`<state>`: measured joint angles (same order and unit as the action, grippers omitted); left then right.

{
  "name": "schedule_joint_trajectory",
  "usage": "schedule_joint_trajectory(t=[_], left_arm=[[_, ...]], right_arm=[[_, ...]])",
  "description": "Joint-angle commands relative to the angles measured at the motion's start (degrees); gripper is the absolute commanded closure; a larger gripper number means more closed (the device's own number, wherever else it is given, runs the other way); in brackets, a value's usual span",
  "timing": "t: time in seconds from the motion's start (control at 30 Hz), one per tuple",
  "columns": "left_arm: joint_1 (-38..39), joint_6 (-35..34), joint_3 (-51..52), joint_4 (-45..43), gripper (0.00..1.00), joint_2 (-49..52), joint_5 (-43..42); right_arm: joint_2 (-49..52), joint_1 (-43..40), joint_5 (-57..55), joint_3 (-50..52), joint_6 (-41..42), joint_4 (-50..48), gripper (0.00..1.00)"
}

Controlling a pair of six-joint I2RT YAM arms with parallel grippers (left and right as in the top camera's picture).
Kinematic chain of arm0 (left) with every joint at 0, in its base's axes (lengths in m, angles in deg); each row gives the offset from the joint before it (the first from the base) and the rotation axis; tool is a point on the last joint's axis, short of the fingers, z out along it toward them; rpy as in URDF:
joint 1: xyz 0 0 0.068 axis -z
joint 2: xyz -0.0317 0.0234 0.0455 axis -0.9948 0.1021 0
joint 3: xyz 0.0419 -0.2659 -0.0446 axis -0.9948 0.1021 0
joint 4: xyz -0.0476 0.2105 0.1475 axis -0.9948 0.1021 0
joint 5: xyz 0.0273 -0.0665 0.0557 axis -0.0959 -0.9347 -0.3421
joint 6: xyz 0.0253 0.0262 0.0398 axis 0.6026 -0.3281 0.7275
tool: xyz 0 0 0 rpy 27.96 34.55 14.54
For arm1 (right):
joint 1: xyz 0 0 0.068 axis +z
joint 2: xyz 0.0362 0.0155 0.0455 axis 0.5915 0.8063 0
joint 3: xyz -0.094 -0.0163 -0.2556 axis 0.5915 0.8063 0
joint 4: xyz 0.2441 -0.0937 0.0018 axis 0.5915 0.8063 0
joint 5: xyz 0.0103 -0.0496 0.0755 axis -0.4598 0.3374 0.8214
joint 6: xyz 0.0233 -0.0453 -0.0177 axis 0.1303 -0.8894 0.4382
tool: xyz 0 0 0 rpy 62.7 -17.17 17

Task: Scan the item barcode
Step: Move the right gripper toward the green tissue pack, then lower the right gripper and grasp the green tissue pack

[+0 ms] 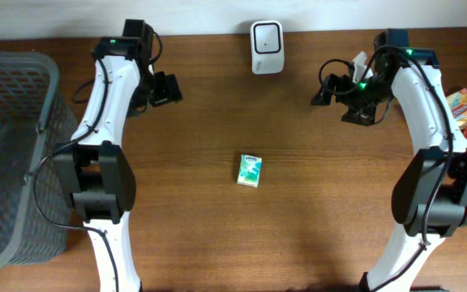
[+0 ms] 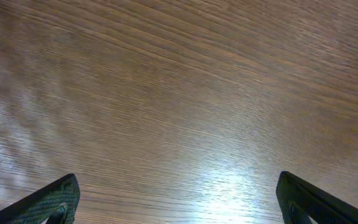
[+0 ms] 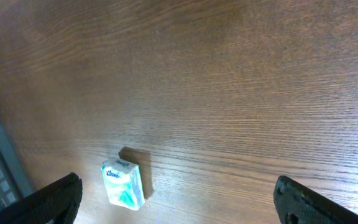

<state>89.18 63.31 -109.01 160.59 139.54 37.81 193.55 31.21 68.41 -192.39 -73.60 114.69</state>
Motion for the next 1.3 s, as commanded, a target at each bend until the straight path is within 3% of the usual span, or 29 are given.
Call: schedule_joint_trajectory(t=[0.0,0.33,0.63,0.73,0.83,0.9,0.97,1.07,1.1,1.17,1.23,1.27], left_arm=[[0.0,-0.8,-0.7,0.2,0.01,-1.2,2.1],[-1.8,-0.8,-0.6,0.9,0.01,-1.1,5.2],[-1.8,-0.8,-0.6,0.9,0.01,-1.1,5.2],[-1.8,-0.8,-0.6,0.9,0.01,-1.1,5.2],[-1.8,-0.8,-0.6,0.9,0.01,-1.1,5.2],[-1.8,-0.8,-0.6,0.9,0.01,-1.1,5.2],[-1.8,-0.8,-0.6,0.9,0.01,-1.1,5.2],[-1.8,-0.8,-0.6,0.9,0.01,-1.1,5.2],[-1.8,-0.8,-0.6,0.9,0.01,-1.1,5.2],[-1.8,-0.8,-0.6,0.9,0.01,-1.1,5.2],[-1.8,-0.8,-0.6,0.9,0.01,-1.1,5.2],[-1.8,-0.8,-0.6,0.9,0.01,-1.1,5.2]], right_arm=[[-0.6,2.4,0.7,0.3,-0.2,-0.6,0.01],[-0.6,10.8,-5.4,0.9,-0.2,-2.8,0.01],[-0.5,11.5,-5.3,1.0,-0.1,-4.6,0.01],[-0.5,11.8,-4.7,1.2,6.9,1.3,0.01],[-0.5,14.9,-4.7,1.4,4.1,8.8,0.00],[-0.5,19.8,-5.0,1.4,4.1,11.3,0.17],[-0.4,25.4,-11.4,2.5,5.4,10.6,0.18],[-0.2,32.1,-13.9,5.4,9.0,7.9,0.29],[-0.2,35.0,-14.0,6.0,9.1,5.9,0.42],[0.4,39.7,-20.2,6.2,12.1,2.6,0.51],[1.5,46.2,-36.4,6.4,18.1,-0.1,0.54],[2.3,48.7,-41.9,6.4,19.8,-1.4,0.48]])
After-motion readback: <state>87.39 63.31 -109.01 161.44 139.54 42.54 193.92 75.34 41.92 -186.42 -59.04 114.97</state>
